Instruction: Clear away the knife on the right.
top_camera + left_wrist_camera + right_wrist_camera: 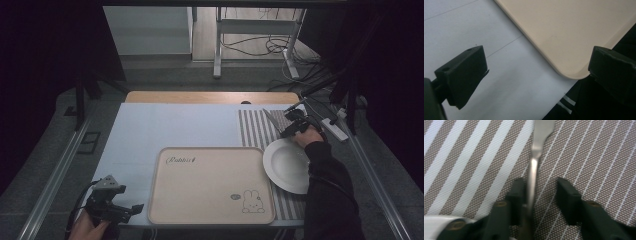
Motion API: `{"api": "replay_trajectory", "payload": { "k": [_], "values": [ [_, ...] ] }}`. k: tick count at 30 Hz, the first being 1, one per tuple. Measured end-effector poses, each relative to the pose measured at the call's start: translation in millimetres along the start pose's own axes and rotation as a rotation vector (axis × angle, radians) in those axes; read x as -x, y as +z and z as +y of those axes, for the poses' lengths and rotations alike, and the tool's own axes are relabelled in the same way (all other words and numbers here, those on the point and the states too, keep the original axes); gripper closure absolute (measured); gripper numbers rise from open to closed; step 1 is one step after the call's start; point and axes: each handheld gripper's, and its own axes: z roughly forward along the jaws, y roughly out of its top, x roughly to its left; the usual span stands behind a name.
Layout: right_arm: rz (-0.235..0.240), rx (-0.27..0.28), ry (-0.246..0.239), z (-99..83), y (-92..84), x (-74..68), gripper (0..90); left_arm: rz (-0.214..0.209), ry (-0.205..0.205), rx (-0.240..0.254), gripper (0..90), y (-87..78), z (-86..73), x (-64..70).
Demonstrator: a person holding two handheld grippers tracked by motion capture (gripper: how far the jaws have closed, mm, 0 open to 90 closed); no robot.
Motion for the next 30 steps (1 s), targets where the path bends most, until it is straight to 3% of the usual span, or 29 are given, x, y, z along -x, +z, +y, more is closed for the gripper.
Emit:
{"api": "replay_trajectory", "payload": {
  "k": [1,8,11,14,21,28,30],
  "values": [
    [0.003,-0.015,-0.026,0.4,-0.8,-1.3,79.8,0.0,0.001,-0.001,2.3,-0.1,0.0,0.2],
    [0.015,-0.03,-0.033,3.2,-0.4,0.3,80.5,-0.001,-0.001,0.001,2.3,-0.1,-0.1,-0.3],
    [0.006,-0.011,-0.066,3.4,-1.6,1.7,80.6,-0.002,-0.003,0.001,2.3,0.0,0.2,-0.6],
    [0.016,0.007,-0.066,3.4,-3.6,4.7,80.6,-0.001,-0.003,0.0,2.3,0.1,0.3,-0.5],
    [-0.018,0.046,-0.056,4.3,-16.8,14.8,80.7,0.0,-0.005,0.001,2.3,0.1,0.2,-0.4],
    [-0.007,0.083,-0.027,1.4,-27.6,23.2,80.6,0.0,-0.007,0.001,2.4,0.3,0.3,-0.5],
    [0.021,0.117,-0.003,-1.5,-32.8,25.9,80.6,0.0,-0.007,0.001,2.4,0.4,0.4,-0.4]
  ]
}}
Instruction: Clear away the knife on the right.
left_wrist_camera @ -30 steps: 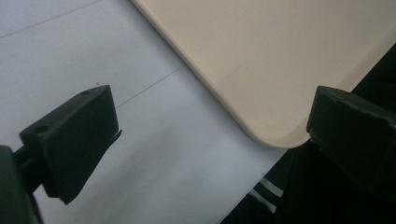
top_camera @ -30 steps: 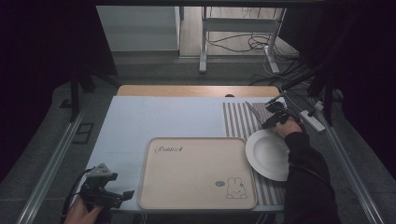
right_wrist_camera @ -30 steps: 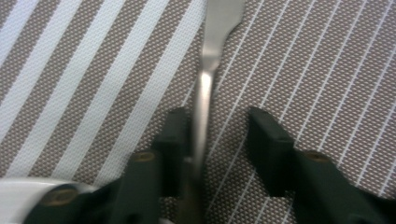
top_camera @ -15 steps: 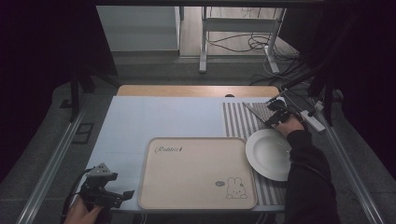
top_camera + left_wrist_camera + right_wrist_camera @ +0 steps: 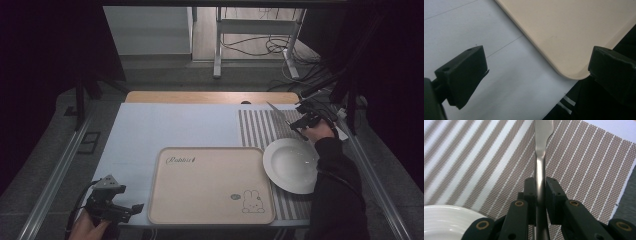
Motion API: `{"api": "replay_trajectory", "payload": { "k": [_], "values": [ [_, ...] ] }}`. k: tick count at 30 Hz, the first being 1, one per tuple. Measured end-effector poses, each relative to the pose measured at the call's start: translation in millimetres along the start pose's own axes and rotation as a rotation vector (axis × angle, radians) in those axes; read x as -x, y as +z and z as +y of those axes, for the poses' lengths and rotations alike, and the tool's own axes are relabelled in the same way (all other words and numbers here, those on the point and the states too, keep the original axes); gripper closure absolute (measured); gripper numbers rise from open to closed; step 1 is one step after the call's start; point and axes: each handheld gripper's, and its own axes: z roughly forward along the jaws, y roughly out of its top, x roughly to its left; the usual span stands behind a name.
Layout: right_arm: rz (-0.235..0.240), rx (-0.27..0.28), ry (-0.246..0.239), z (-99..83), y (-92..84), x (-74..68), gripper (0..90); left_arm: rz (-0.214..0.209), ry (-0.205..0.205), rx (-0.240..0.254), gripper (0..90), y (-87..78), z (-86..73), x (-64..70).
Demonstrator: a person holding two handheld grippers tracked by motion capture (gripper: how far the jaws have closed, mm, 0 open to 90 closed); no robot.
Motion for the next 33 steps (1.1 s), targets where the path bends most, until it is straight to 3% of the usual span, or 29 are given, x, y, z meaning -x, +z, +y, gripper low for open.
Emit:
{"api": "replay_trajectory", "payload": {
  "k": [4,11,15,25,33],
  "values": [
    [0.019,0.021,0.0,-2.3,-5.3,-3.3,80.6,0.001,0.001,-0.002,2.4,0.1,0.1,0.0],
    [0.052,0.072,-0.004,-6.4,-14.4,-21.1,80.6,0.003,0.002,-0.005,2.4,0.3,0.3,0.1],
    [0.076,0.089,-0.028,-10.2,-19.1,-40.1,80.6,0.003,0.004,-0.007,2.4,0.3,0.3,0.3],
    [0.098,0.095,-0.062,-18.4,-23.5,-65.6,80.6,0.004,0.004,-0.01,2.4,0.3,0.4,0.2],
    [0.129,0.101,-0.117,-30.2,-23.6,-97.8,80.5,0.004,0.003,-0.011,2.4,0.4,0.4,0.3]
  ]
}}
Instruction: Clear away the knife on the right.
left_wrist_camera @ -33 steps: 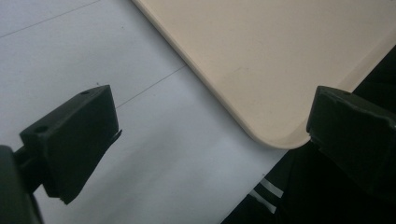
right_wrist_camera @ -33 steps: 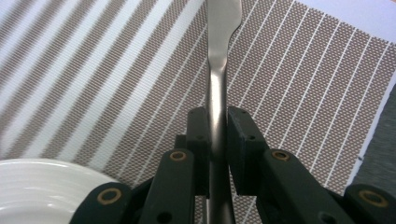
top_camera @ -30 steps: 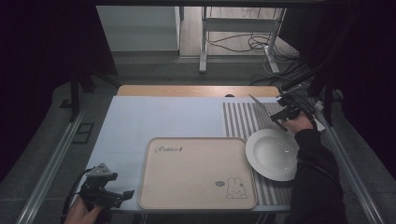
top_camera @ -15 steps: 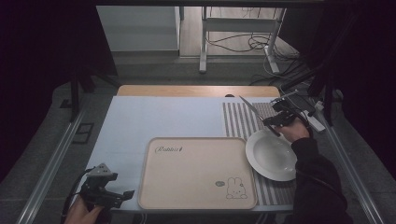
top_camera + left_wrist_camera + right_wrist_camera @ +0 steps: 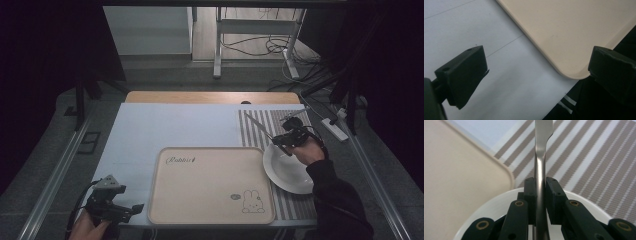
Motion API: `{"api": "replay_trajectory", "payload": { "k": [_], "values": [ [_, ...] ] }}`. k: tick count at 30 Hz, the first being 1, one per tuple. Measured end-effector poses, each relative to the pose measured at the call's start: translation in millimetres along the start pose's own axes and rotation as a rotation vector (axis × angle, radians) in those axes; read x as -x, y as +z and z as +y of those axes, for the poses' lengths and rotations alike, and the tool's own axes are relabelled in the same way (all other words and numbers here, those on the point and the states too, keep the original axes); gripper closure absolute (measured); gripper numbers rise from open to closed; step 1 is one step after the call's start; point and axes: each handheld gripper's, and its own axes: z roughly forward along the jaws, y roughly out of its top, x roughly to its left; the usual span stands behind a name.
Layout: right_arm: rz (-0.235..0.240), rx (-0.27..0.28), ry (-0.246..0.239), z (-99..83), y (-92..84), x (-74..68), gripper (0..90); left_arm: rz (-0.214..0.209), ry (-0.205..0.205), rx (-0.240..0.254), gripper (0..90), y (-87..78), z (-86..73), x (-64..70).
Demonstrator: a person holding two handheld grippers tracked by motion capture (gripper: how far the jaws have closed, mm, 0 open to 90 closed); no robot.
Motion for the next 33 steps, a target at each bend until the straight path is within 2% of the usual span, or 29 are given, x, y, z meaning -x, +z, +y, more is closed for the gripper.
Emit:
{"api": "replay_trajectory", "payload": {
  "k": [5,6,15,16,18,20,21,22,23,24,25,26,27,28,29,30,31,33],
  "values": [
    [0.022,-0.004,-0.018,-2.5,1.3,-13.9,80.5,0.0,0.0,0.0,2.4,0.0,0.0,0.0],
    [0.03,-0.001,-0.027,-4.5,1.6,-22.1,80.5,0.001,0.002,-0.001,2.4,0.0,0.0,0.1],
    [0.057,-0.007,-0.054,-13.2,3.5,-46.4,80.5,0.001,0.001,-0.002,2.4,0.1,0.1,-0.1],
    [0.06,-0.005,-0.066,-14.7,2.2,-53.4,80.5,0.0,0.0,0.0,2.4,0.2,0.0,0.1],
    [0.062,-0.007,-0.069,-15.1,1.6,-56.0,80.5,0.001,0.001,-0.002,2.4,0.1,0.1,0.0],
    [0.068,-0.009,-0.091,-17.2,-0.9,-68.0,80.5,0.001,0.001,-0.002,2.4,0.1,0.1,0.0],
    [0.068,-0.009,-0.091,-17.2,-0.9,-68.0,80.5,0.001,0.001,-0.002,2.4,0.1,0.0,0.0],
    [0.073,-0.015,-0.109,-19.2,-1.8,-77.4,80.5,0.001,0.002,-0.002,2.4,0.0,0.0,0.0],
    [0.073,-0.015,-0.109,-19.2,-1.8,-77.4,80.5,0.001,0.002,-0.002,2.4,0.0,0.0,0.1],
    [0.08,-0.018,-0.127,-21.4,-1.9,-86.1,80.5,0.001,0.002,-0.003,2.4,0.1,0.1,0.1],
    [0.08,-0.018,-0.127,-21.4,-1.9,-86.1,80.5,0.001,0.002,-0.003,2.4,0.1,0.1,0.1],
    [0.092,-0.022,-0.141,-23.7,-1.4,-94.6,80.5,0.001,0.002,-0.004,2.4,0.2,0.1,0.0],
    [0.092,-0.022,-0.141,-23.7,-1.4,-94.6,80.5,0.001,0.002,-0.004,2.4,0.2,0.1,0.0],
    [0.1,-0.023,-0.153,-26.3,-1.0,-103.0,80.5,0.001,0.001,-0.004,2.4,0.3,0.1,0.0],
    [0.1,-0.023,-0.153,-26.3,-1.0,-103.0,80.5,0.001,0.002,-0.004,2.4,0.3,0.2,0.0],
    [0.105,-0.028,-0.158,-29.0,-0.9,-111.8,80.5,0.001,0.002,-0.004,2.4,0.3,0.2,0.0],
    [0.105,-0.028,-0.158,-29.0,-0.9,-111.8,80.5,0.001,0.002,-0.005,2.4,0.3,0.2,0.1],
    [0.125,-0.028,-0.17,-34.3,-0.5,-123.3,80.5,0.001,0.001,-0.005,2.4,0.4,0.2,0.0]
  ]
}}
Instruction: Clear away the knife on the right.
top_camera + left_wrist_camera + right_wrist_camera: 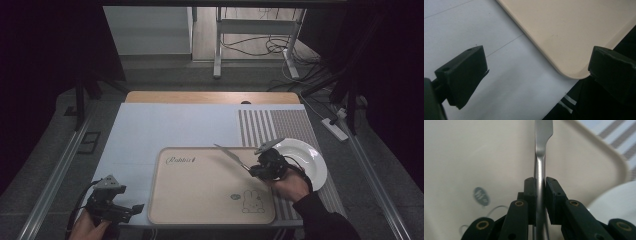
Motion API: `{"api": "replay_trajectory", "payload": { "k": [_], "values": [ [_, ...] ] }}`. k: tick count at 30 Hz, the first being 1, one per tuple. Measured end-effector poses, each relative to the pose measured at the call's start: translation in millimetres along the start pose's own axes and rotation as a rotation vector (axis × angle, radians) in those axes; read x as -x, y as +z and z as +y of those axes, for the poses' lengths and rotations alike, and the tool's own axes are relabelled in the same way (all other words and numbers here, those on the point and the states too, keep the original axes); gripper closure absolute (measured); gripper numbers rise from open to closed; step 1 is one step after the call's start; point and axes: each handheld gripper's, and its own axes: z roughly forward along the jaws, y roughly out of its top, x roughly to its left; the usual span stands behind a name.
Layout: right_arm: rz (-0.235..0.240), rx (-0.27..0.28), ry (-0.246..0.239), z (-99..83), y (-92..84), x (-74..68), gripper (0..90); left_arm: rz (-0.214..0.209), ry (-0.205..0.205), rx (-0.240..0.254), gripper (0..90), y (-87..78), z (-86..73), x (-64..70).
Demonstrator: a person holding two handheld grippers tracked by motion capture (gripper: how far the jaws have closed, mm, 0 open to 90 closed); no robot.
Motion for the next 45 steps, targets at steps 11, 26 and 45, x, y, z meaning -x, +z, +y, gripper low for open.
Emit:
{"api": "replay_trajectory", "payload": {
  "k": [11,26,45],
  "values": [
    [0.02,-0.069,-0.017,-25.4,13.1,-23.8,80.4,0.0,0.005,-0.001,2.4,0.0,0.0,0.4],
    [0.06,-0.05,-0.001,-27.0,10.8,-28.5,80.1,0.002,0.005,-0.002,2.4,0.3,0.2,0.6],
    [0.07,-0.06,-0.201,27.8,65.1,-41.6,90.0,0.002,0.006,0.0,2.4,-0.1,-0.2,0.4]
  ]
}}
